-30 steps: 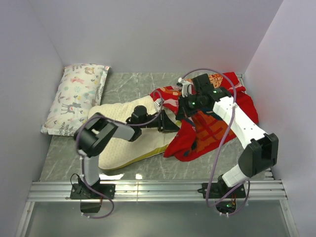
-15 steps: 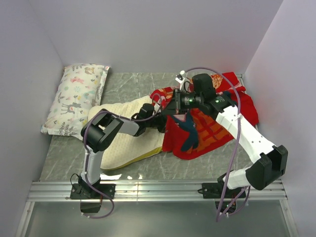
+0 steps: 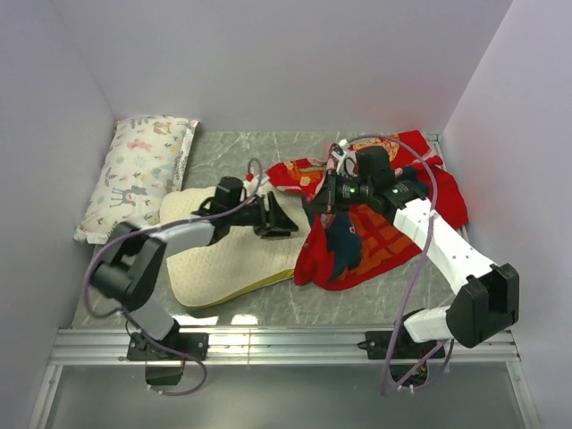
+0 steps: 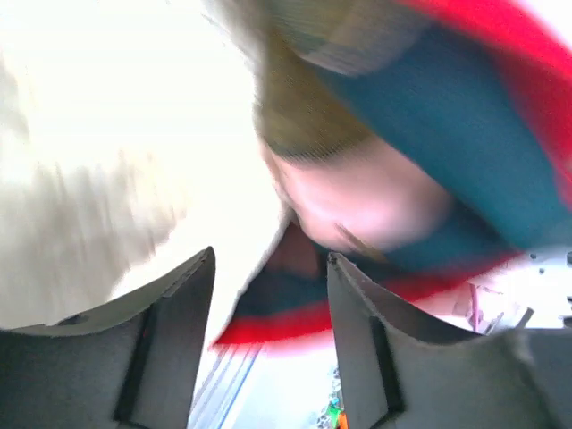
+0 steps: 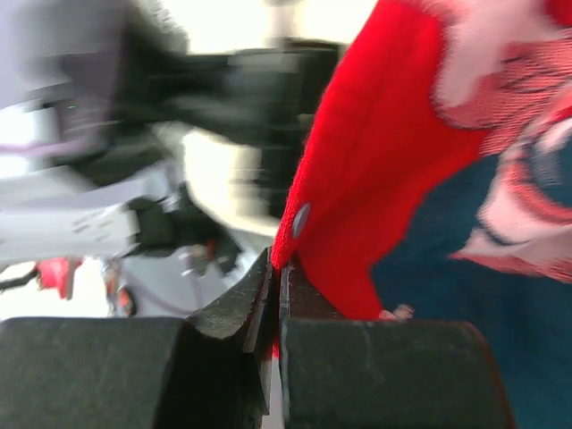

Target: Put the pillow into the pillowcase

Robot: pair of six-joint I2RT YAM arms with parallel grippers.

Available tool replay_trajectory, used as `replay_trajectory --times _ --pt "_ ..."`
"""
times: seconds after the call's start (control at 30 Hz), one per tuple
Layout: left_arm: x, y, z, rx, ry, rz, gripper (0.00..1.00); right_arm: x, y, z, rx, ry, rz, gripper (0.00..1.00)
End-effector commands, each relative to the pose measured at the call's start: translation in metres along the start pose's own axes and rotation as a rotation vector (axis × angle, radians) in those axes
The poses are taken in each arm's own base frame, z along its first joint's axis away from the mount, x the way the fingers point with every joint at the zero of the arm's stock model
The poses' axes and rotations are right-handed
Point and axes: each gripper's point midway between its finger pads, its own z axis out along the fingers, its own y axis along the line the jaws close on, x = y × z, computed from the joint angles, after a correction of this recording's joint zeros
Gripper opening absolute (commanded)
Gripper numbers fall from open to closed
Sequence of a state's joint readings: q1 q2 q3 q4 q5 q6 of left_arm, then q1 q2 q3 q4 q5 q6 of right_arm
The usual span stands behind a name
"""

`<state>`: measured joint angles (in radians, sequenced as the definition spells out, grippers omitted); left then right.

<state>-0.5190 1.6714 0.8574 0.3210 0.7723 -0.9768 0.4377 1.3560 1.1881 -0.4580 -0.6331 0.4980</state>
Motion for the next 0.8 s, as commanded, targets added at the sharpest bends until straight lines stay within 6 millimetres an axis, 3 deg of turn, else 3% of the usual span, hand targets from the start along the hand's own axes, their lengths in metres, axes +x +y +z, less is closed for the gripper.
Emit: replay_trajectory --times 0.0,0.1,0.2,0.23,0.3,0.33,0.4,0.43,0.53,0.57,0.63,0.67,0.7,0.77 --pt "0.014 0.003 -0.042 -0.029 0.04 0.094 0.6 0.001 -0.021 -0.002 0.045 -0.018 -0.081 0.0" --pt "-0.015 0.005 -0.065 -0.086 -0.049 0.255 0.62 0.026 -0.03 0.021 0.045 0.08 -0.113 0.0" --pt "-0.041 0.019 -0.083 -0.177 -0.105 0.262 0.63 0.04 -0.028 0.05 0.002 0.168 -0.116 0.0" --pt "-0.042 0.027 -0.086 -0.212 -0.1 0.281 0.62 0.031 -0.016 0.057 -0.044 0.161 -0.134 0.0" --pt "-0.049 0.034 -0.095 -0.217 -0.139 0.236 0.62 0.037 -0.008 0.077 -0.092 0.227 -0.112 0.0" --pt "-0.052 0.036 -0.099 -0.214 -0.158 0.207 0.61 0.029 0.014 0.084 -0.148 0.217 -0.147 0.0" --pt "-0.065 0.042 -0.111 -0.189 -0.21 0.159 0.61 0.035 0.036 0.098 -0.206 0.245 -0.159 0.0" --pt "-0.068 0.042 -0.115 -0.181 -0.225 0.136 0.61 0.04 0.066 0.104 -0.275 0.249 -0.217 0.0" --pt "-0.08 0.047 -0.128 -0.192 -0.267 0.125 0.6 0.045 0.102 0.115 -0.352 0.269 -0.276 0.0" --pt "-0.083 0.046 -0.133 -0.195 -0.279 0.139 0.6 0.05 0.101 0.126 -0.347 0.295 -0.264 0.0" --pt "-0.08 0.044 -0.139 -0.211 -0.266 0.185 0.61 0.042 0.093 0.131 -0.325 0.292 -0.251 0.0" --pt "-0.08 0.034 -0.143 -0.202 -0.267 0.237 0.61 0.03 0.073 0.135 -0.268 0.262 -0.244 0.0" --pt "-0.074 0.036 -0.146 -0.223 -0.234 0.306 0.62 0.026 0.059 0.136 -0.235 0.252 -0.233 0.0" --pt "-0.07 0.026 -0.155 -0.235 -0.215 0.415 0.63 0.018 0.031 0.132 -0.155 0.247 -0.232 0.14"
